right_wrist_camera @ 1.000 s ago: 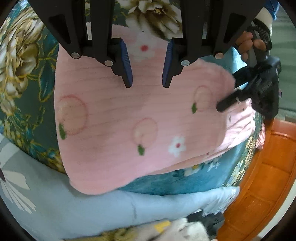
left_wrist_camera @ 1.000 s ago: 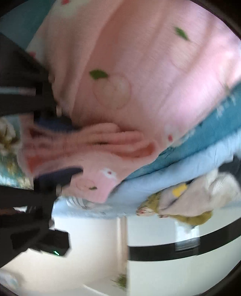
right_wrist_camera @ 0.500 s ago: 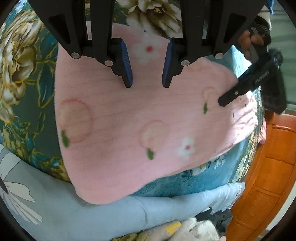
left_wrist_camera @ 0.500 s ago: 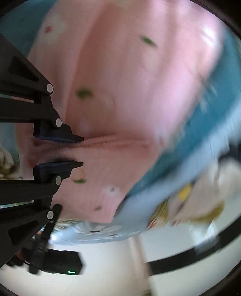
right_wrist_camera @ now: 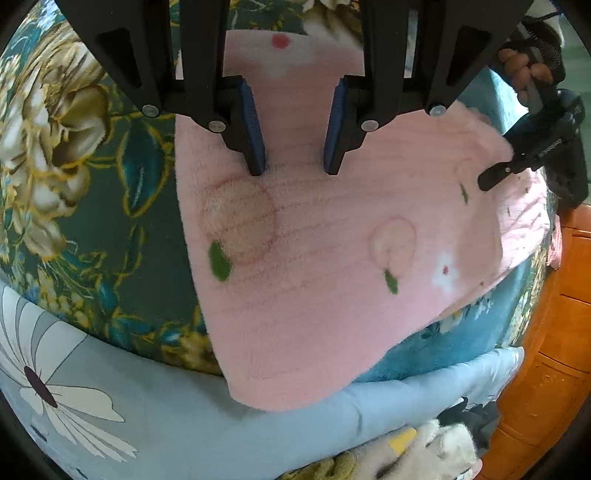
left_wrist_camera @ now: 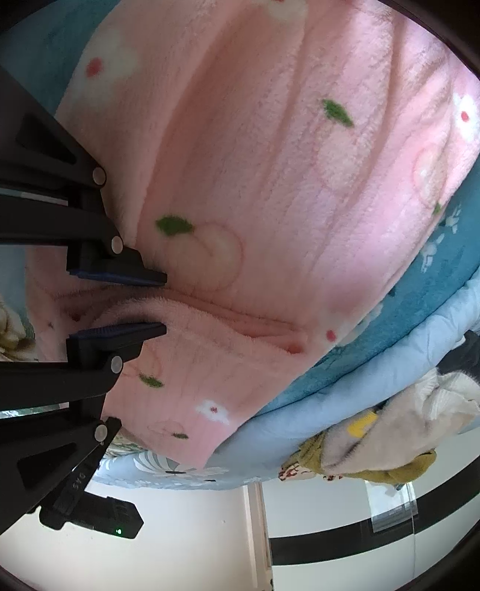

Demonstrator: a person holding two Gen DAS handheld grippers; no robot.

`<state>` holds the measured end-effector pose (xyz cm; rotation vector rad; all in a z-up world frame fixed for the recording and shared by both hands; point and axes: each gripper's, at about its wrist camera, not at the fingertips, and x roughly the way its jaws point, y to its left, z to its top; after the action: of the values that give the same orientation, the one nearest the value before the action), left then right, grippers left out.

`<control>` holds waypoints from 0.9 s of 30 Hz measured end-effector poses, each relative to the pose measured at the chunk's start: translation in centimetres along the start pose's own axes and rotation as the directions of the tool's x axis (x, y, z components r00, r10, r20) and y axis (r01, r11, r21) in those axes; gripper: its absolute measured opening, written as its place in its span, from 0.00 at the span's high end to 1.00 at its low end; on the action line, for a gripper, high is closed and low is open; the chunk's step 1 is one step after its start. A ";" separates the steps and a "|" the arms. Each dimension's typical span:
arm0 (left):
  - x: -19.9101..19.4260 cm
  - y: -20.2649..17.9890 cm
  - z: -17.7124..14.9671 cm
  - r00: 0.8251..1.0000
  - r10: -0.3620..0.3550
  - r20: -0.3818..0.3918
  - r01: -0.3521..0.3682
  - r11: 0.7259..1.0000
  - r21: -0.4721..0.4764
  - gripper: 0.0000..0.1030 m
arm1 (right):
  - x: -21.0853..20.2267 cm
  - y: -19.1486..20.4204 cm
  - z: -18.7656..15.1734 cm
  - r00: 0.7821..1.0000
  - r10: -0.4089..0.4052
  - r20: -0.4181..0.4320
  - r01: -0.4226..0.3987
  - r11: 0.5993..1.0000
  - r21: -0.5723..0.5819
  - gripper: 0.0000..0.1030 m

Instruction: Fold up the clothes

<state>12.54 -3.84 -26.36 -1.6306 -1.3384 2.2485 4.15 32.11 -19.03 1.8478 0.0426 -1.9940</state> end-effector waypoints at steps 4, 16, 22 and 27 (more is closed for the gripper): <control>-1.8 -0.9 -0.2 0.996 -0.068 0.057 0.067 0.998 0.016 0.77 | -2.1 1.4 0.2 0.998 0.004 0.058 -0.002 1.000 -0.028 0.67; -21.1 9.0 6.3 0.876 0.023 0.481 0.078 0.979 -0.189 0.20 | -2.1 4.8 0.3 0.997 -0.043 0.071 0.049 0.995 -0.086 0.61; -22.9 18.0 5.9 0.853 0.073 0.517 0.189 0.881 -0.435 0.00 | -1.1 6.1 0.7 0.998 -0.040 0.058 0.043 0.997 -0.057 0.56; -21.5 23.4 5.3 0.866 0.057 0.496 0.272 0.780 -0.564 0.00 | -1.7 7.9 1.1 0.994 -0.082 0.068 0.089 0.990 -0.111 0.56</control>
<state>27.52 -32.31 -25.55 -1.0261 -2.4516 2.3828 5.69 25.03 -15.23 1.7373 0.2161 -2.0618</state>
